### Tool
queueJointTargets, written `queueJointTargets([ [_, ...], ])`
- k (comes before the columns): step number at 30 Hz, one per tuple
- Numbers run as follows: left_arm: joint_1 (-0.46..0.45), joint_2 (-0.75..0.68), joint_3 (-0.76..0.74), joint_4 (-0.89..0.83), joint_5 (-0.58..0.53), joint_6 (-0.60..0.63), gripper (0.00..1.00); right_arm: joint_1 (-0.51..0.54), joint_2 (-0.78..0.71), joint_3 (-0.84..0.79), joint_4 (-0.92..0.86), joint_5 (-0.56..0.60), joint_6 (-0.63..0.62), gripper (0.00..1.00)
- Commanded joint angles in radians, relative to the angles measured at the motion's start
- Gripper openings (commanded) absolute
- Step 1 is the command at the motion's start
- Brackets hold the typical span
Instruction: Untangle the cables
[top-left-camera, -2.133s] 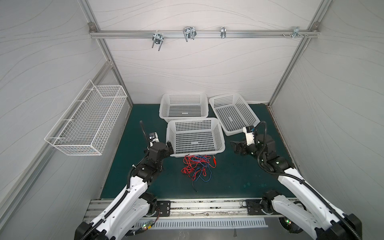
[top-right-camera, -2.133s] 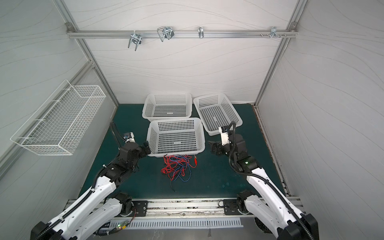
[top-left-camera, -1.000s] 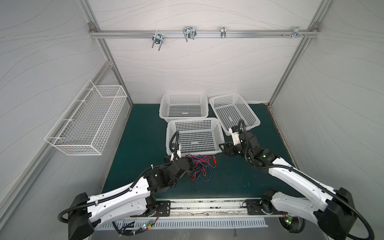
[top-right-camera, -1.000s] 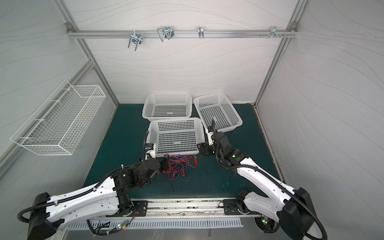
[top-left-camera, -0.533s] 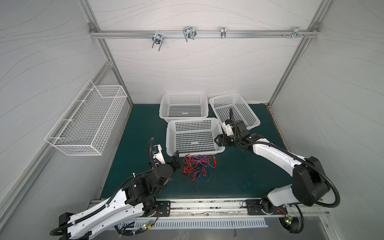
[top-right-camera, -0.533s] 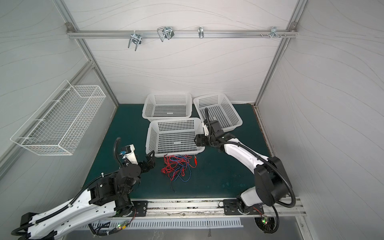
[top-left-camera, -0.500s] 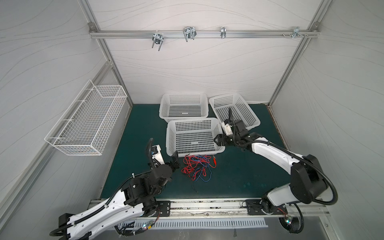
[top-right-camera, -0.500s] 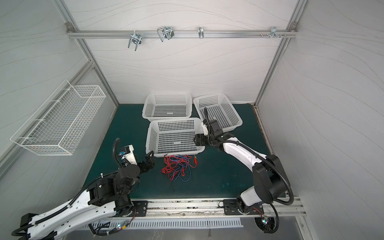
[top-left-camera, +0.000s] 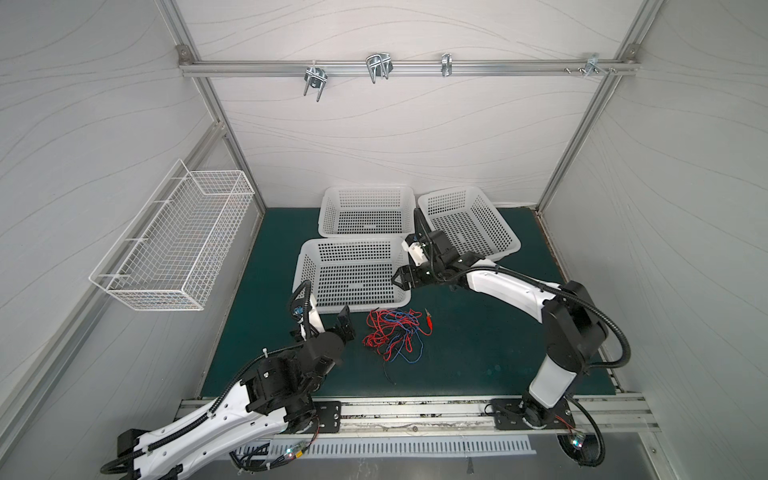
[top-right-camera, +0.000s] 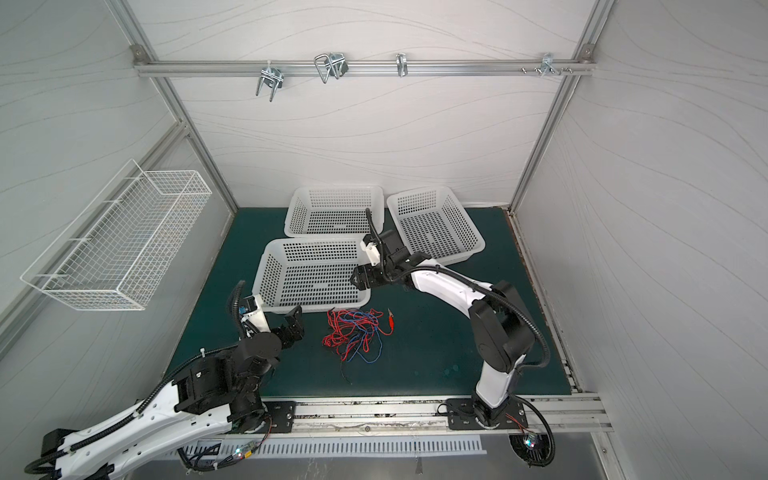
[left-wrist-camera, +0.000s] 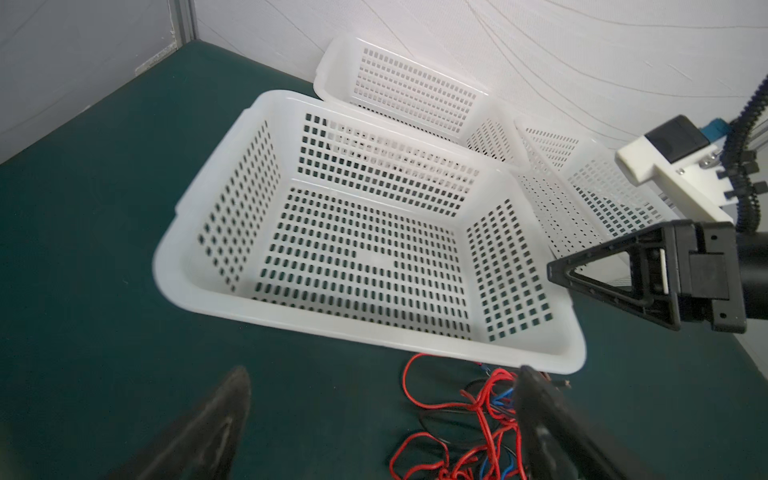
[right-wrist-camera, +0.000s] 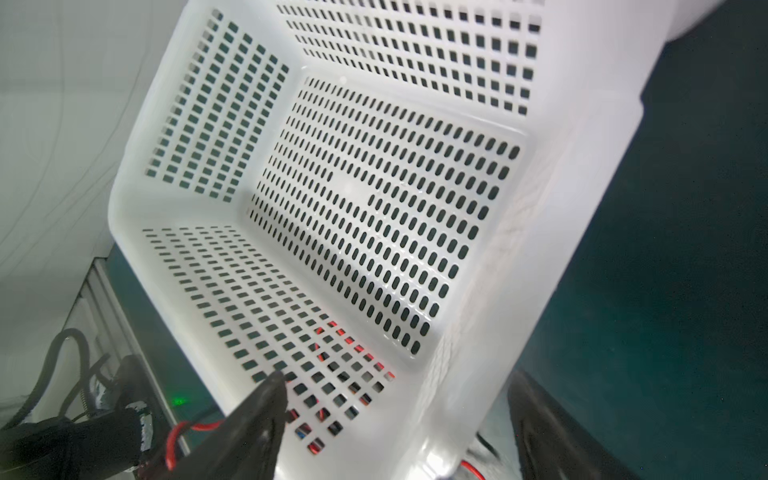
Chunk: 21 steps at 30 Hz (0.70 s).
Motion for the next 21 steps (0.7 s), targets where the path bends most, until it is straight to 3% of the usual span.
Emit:
queueJointTargets([
  [1,-0.003,0.020,0.012,0.025,-0.035,-0.001,0.99,0.030,0.079,0.087,-0.007,-0.051,-0.013,0.83],
  [10,-0.003,0.040,0.014,0.053,-0.057,0.037,0.99,0.060,0.182,0.209,0.031,-0.131,0.006,0.84],
  [16,-0.003,0.051,0.015,0.100,-0.040,0.098,0.99,0.038,-0.003,0.058,0.011,0.037,-0.046,0.84],
  [21,-0.003,0.096,0.026,0.160,0.009,0.161,0.99,0.017,-0.228,-0.140,-0.004,0.095,-0.092,0.83],
])
